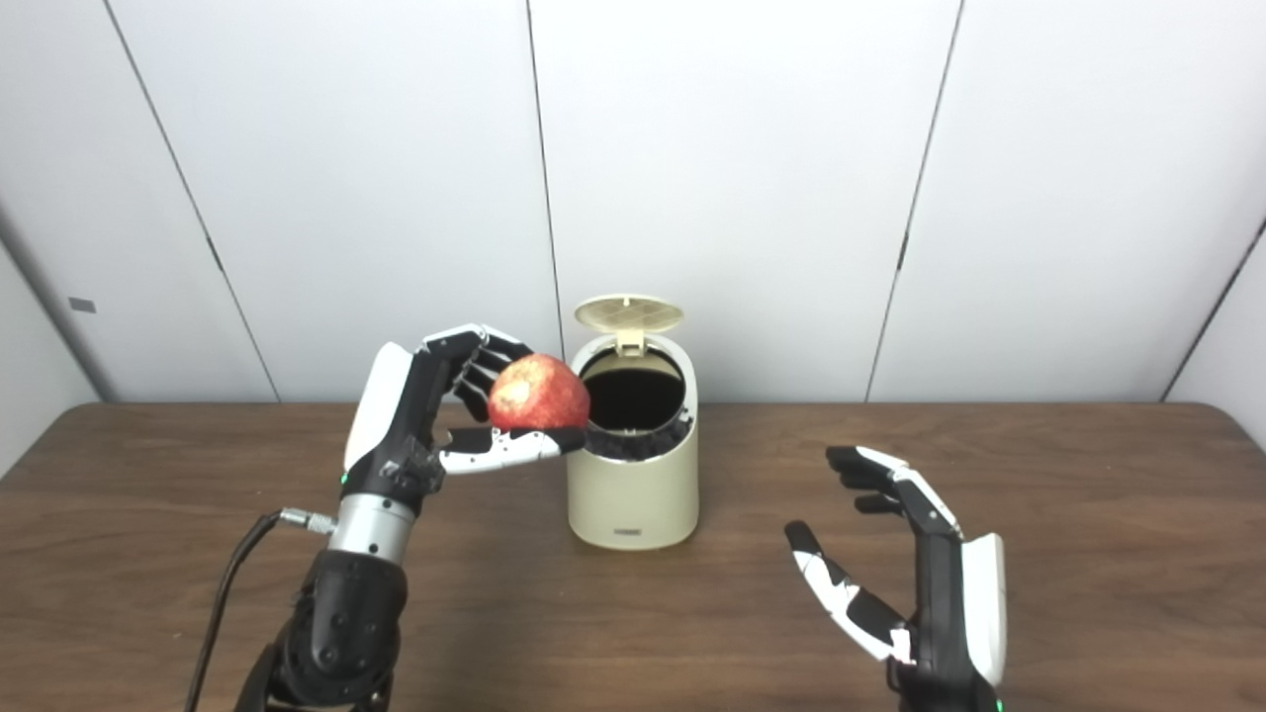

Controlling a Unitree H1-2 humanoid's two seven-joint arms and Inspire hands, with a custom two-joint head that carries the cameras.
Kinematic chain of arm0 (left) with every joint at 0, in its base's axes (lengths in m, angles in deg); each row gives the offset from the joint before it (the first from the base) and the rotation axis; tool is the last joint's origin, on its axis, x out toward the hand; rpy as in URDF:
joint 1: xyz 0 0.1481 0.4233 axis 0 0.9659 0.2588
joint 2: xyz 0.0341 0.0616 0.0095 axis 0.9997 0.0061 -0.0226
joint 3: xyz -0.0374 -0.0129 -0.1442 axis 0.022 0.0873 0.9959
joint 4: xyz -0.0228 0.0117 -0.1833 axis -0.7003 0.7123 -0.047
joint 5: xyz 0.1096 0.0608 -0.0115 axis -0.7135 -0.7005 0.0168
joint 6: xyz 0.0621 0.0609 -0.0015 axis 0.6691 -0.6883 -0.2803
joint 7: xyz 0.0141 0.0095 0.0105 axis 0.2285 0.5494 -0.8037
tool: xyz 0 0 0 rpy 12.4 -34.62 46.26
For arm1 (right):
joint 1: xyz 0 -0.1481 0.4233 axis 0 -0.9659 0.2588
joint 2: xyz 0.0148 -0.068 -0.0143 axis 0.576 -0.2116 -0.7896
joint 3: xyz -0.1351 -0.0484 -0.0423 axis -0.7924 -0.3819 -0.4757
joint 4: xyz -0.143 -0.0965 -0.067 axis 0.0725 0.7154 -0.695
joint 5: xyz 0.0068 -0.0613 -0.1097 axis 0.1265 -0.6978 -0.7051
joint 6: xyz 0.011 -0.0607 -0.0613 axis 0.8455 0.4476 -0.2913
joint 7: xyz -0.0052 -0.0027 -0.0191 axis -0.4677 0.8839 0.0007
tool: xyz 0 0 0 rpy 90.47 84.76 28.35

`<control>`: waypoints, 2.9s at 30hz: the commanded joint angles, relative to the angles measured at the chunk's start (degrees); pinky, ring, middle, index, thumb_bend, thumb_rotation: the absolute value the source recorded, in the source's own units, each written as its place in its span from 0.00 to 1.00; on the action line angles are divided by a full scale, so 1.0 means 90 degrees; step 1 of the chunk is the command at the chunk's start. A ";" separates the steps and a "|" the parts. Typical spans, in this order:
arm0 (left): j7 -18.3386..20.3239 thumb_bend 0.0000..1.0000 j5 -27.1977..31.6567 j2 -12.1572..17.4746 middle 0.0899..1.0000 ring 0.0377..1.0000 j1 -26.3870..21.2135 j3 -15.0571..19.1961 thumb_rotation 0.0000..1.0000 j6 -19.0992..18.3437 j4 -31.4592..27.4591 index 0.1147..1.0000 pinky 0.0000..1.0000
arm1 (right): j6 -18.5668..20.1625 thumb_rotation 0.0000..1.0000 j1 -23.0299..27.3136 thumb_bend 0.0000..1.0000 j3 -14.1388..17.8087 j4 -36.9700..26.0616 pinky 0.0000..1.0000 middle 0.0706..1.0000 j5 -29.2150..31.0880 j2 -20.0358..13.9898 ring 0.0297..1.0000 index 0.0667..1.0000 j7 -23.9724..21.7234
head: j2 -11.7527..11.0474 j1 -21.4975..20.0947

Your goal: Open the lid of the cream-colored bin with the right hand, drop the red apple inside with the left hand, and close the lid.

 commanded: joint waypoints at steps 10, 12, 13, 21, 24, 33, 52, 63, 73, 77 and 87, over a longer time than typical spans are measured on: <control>-0.0566 0.50 -0.0289 -0.0237 0.39 0.37 -0.0760 -0.0034 0.00 0.0037 0.0948 0.45 0.16 | -0.0350 0.22 0.0188 0.26 -0.0042 -0.0011 0.57 0.65 -0.0076 0.0035 0.65 0.63 0.0194 | -0.0005 -0.0051; -0.0596 0.50 -0.0306 -0.0237 0.42 0.35 -0.0817 -0.0058 0.00 0.0060 0.1097 0.45 0.22 | -0.0354 0.23 0.0191 0.26 -0.0056 -0.0005 0.57 0.65 -0.0108 0.0042 0.65 0.63 0.0204 | -0.0016 -0.0080; -0.0606 0.50 -0.0327 -0.0233 0.42 0.37 -0.0852 -0.0079 0.00 0.0057 0.1186 0.44 0.26 | -0.0361 0.23 0.0190 0.26 -0.0065 0.0000 0.57 0.65 -0.0118 0.0049 0.65 0.64 0.0212 | -0.0012 -0.0097; -0.0588 0.50 -0.0256 -0.0286 0.43 0.39 -0.0976 -0.0173 0.00 0.0067 0.1377 0.43 0.31 | -0.0386 0.23 0.0192 0.26 -0.0116 0.0024 0.57 0.65 -0.0191 0.0098 0.65 0.63 0.0305 | -0.0014 -0.0193; -0.0605 0.50 -0.0261 -0.0353 0.43 0.38 -0.1029 -0.0193 0.00 0.0034 0.1403 0.42 0.30 | -0.0363 0.23 0.0190 0.27 -0.0137 0.0027 0.57 0.65 -0.0207 0.0106 0.65 0.64 0.0312 | -0.0004 -0.0237; -0.0697 0.50 -0.0287 -0.0427 0.44 0.36 -0.1196 -0.0334 0.00 0.0201 0.1694 0.43 0.29 | -0.0291 0.30 0.0166 0.26 -0.0206 -0.0012 0.57 0.66 -0.0350 0.0171 0.65 0.64 0.0310 | 0.0002 -0.0313; -0.1107 0.50 -0.0271 -0.0515 0.44 0.35 -0.1533 -0.0623 0.00 0.0506 0.2312 0.46 0.28 | -0.0410 0.28 0.0129 0.27 -0.0253 0.0019 0.57 0.66 -0.0345 0.0180 0.65 0.65 0.0367 | -0.0030 -0.0363; -0.1418 0.50 -0.0248 -0.0500 0.45 0.36 -0.1653 -0.0614 0.00 0.0806 0.2654 0.46 0.31 | -0.0315 0.30 0.0063 0.27 -0.0247 -0.0046 0.58 0.66 -0.0386 0.0194 0.65 0.65 0.0322 | -0.0013 -0.0350; -0.1355 0.98 -0.0443 -0.0350 0.58 0.59 -0.1612 -0.0757 0.15 0.0698 0.2609 0.55 0.51 | -0.0367 0.27 0.0054 0.27 -0.0251 -0.0032 0.58 0.66 -0.0425 0.0166 0.66 0.65 0.0331 | -0.0003 -0.0334; -0.1183 1.00 -0.0437 -0.0334 0.60 0.61 -0.1587 -0.0768 0.20 0.0561 0.2536 0.58 0.53 | -0.0349 0.28 0.0052 0.27 -0.0252 -0.0020 0.58 0.66 -0.0440 0.0155 0.66 0.65 0.0315 | -0.0003 -0.0334; -0.1004 1.00 -0.0499 -0.0347 0.64 0.67 -0.1536 -0.0794 0.23 0.0308 0.2398 0.62 0.58 | -0.0360 0.28 0.0048 0.27 -0.0248 -0.0008 0.58 0.66 -0.0465 0.0135 0.66 0.65 0.0319 | 0.0000 -0.0311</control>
